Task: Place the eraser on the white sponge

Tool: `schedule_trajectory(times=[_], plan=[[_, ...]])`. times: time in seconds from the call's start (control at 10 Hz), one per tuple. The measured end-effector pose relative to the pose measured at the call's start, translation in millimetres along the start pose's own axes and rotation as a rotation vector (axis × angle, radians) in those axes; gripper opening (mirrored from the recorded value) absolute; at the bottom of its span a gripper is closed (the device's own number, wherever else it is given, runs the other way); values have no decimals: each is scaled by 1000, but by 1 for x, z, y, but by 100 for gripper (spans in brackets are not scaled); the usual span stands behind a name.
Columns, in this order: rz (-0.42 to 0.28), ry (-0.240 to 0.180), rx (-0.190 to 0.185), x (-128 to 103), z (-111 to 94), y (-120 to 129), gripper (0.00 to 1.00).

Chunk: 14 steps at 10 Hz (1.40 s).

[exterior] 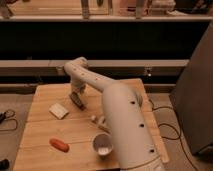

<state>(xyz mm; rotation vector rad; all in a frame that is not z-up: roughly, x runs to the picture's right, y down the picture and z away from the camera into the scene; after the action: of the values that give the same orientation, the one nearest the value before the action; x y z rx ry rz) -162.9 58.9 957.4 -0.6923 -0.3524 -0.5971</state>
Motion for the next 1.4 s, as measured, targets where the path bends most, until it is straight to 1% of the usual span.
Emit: schedule_trajectory(times=[0.2, 0.3, 0.4, 0.5, 0.6, 0.7, 0.8, 1.0, 1.1, 1.3, 1.4], plan=[[-1, -1, -5, 0, 4, -1, 29], [-6, -3, -7, 1, 7, -2, 41], [-8, -5, -9, 2, 10, -3, 48], [-11, -5, -11, 2, 13, -4, 61], [-14, -5, -13, 0, 14, -4, 70], [-13, -5, -15, -1, 16, -4, 77], [-12, -6, -14, -2, 18, -5, 80], [-11, -6, -15, -2, 21, -5, 79], [-12, -1, -16, -3, 21, -4, 73], [-22, 8, -9, -15, 6, -5, 51], [-29, 12, -9, -18, 1, -6, 42]])
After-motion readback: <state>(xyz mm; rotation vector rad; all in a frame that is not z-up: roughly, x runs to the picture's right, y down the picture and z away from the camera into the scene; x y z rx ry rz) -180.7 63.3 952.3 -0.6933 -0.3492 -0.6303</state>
